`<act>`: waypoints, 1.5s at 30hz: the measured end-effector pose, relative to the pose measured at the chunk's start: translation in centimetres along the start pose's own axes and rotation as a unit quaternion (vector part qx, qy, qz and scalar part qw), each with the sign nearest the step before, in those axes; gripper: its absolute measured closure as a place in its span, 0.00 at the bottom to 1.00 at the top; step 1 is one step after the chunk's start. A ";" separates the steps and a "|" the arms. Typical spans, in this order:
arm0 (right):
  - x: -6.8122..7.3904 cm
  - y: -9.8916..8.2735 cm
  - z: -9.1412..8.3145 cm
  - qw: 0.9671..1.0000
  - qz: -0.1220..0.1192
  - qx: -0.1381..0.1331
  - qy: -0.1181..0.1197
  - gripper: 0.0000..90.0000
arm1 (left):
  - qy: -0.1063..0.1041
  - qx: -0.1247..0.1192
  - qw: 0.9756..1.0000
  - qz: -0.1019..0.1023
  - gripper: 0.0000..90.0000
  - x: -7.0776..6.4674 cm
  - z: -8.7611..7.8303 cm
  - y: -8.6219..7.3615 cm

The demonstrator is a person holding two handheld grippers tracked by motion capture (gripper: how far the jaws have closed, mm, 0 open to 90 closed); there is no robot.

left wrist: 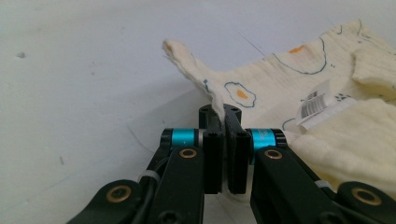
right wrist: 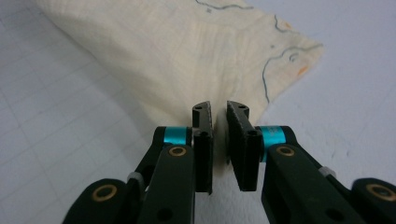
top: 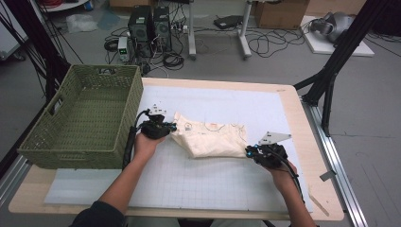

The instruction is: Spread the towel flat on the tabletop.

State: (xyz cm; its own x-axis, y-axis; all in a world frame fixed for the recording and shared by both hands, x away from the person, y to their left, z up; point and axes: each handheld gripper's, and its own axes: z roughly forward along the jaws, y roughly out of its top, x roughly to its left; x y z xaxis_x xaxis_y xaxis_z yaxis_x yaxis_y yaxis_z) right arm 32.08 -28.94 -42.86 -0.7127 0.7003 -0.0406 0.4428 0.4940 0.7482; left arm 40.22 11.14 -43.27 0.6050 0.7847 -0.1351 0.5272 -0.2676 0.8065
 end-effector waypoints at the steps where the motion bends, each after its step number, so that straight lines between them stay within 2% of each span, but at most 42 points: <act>1: -0.1 -0.3 -0.1 1.000 0.005 0.002 -0.002 0.86 | 0.002 0.003 1.000 0.005 0.97 -0.2 0.1 -0.1; 3: -0.1 -0.5 -0.4 1.000 0.012 -0.002 -0.007 0.81 | 0.006 0.002 1.000 0.006 0.97 -0.2 0.1 -0.4; 6: -0.4 -0.2 -1.0 0.999 0.034 -0.033 -0.021 0.72 | 0.004 -0.001 1.000 0.002 0.97 -0.1 0.1 -0.6; 9: -0.7 0.9 -0.9 0.997 0.050 -0.049 -0.029 0.65 | 0.002 -0.004 1.000 -0.002 0.97 -0.1 0.1 -0.7; 13: -0.7 2.5 1.1 0.997 0.052 -0.044 -0.034 0.58 | -0.001 -0.005 1.000 -0.003 0.96 -0.1 0.1 -0.7; 17: -0.7 3.7 3.9 0.998 0.055 -0.012 -0.029 0.56 | -0.004 -0.007 1.000 -0.007 0.96 0.0 0.1 -0.8; 22: -0.5 5.0 6.9 0.998 0.056 0.006 -0.021 0.56 | -0.007 -0.006 1.000 -0.010 0.96 0.0 0.1 -0.9; 23: -0.5 5.2 7.4 0.998 0.055 0.010 -0.018 0.59 | -0.007 -0.008 1.000 -0.010 0.96 0.0 0.1 -0.9; 26: 0.0 5.5 8.3 0.999 0.039 0.025 -0.010 0.83 | -0.008 -0.010 1.000 -0.010 0.96 0.1 0.0 -0.9; 27: 0.1 5.5 8.2 0.999 0.036 0.024 -0.004 0.92 | -0.008 -0.011 1.000 -0.013 0.96 0.1 0.0 -0.9; 28: 0.2 5.6 8.0 0.999 0.027 0.026 -0.003 0.95 | -0.008 -0.012 1.000 -0.013 0.96 0.2 -0.1 -0.9; 29: 0.2 5.6 7.7 0.999 0.024 0.028 0.002 0.95 | -0.007 -0.012 1.000 -0.013 0.96 0.3 -0.1 -0.9; 32: 0.5 5.5 6.2 0.999 0.025 0.008 0.021 0.95 | -0.005 -0.013 1.000 -0.016 0.96 0.3 -0.1 -0.9; 35: 1.0 5.2 3.9 0.999 0.021 -0.031 0.031 0.95 | 0.002 -0.011 1.000 -0.018 0.96 0.3 -0.1 -0.9; 40: 1.9 3.9 0.6 0.997 0.003 -0.059 0.039 0.95 | 0.026 -0.013 0.999 -0.027 0.96 0.2 0.0 -0.9; 45: 2.8 1.9 -1.5 0.998 -0.005 -0.057 0.040 0.95 | 0.058 -0.017 0.997 -0.044 0.96 0.6 -0.1 -0.8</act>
State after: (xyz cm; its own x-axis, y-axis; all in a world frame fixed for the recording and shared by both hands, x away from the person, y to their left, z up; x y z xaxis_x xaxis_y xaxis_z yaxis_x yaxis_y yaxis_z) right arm 30.13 -26.75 -40.57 -0.7602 0.6497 0.0015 0.3740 0.4358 0.8187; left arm 40.06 11.85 -43.97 0.4830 0.8644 -0.1397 0.5538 -0.1780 0.8134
